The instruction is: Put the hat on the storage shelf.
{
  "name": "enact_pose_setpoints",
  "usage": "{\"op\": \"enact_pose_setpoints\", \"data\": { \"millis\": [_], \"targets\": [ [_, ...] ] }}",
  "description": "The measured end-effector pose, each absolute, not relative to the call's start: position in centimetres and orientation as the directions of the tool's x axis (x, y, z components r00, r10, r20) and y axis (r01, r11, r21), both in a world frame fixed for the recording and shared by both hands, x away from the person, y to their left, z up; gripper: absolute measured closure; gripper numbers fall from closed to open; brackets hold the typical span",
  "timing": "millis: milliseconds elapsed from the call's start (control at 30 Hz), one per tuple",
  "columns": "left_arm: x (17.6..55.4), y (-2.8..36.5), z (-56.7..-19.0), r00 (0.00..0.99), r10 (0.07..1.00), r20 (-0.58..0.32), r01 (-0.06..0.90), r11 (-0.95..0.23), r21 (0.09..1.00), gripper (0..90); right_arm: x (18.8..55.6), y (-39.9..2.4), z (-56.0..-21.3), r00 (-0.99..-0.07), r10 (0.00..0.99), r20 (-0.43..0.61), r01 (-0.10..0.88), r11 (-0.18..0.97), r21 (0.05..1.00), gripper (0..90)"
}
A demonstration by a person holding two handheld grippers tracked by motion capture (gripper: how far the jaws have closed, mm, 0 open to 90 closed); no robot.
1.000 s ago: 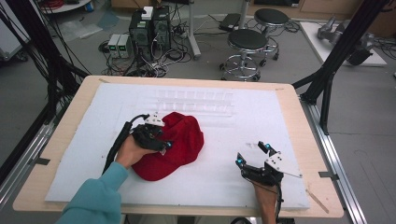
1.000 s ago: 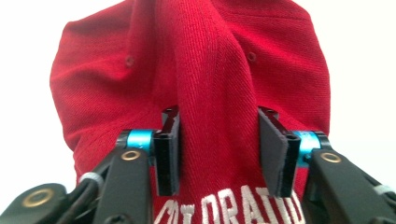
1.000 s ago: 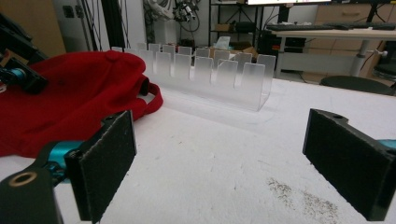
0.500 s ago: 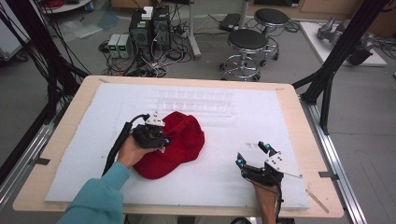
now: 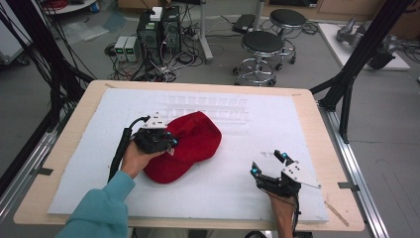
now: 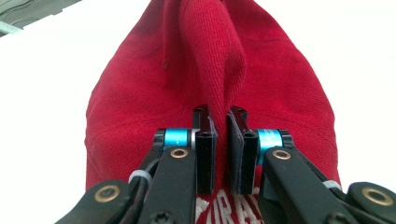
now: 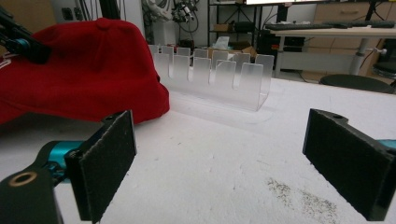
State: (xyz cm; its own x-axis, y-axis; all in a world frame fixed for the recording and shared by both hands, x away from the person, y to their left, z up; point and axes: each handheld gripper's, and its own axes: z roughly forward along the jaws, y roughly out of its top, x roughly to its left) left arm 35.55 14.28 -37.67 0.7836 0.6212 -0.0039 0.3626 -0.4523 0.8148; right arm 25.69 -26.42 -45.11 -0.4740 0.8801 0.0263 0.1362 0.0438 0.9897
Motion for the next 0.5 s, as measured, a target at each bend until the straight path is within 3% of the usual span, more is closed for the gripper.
{"op": "enact_pose_setpoints", "data": {
  "millis": [500],
  "targets": [
    [35.1,14.7,-36.3,0.801,0.596,-0.048,0.289,-0.315,0.904,82.3,25.7,-25.2,-44.2,-0.494,0.869,0.018,0.160,0.071,0.985,8.6]
  ]
}}
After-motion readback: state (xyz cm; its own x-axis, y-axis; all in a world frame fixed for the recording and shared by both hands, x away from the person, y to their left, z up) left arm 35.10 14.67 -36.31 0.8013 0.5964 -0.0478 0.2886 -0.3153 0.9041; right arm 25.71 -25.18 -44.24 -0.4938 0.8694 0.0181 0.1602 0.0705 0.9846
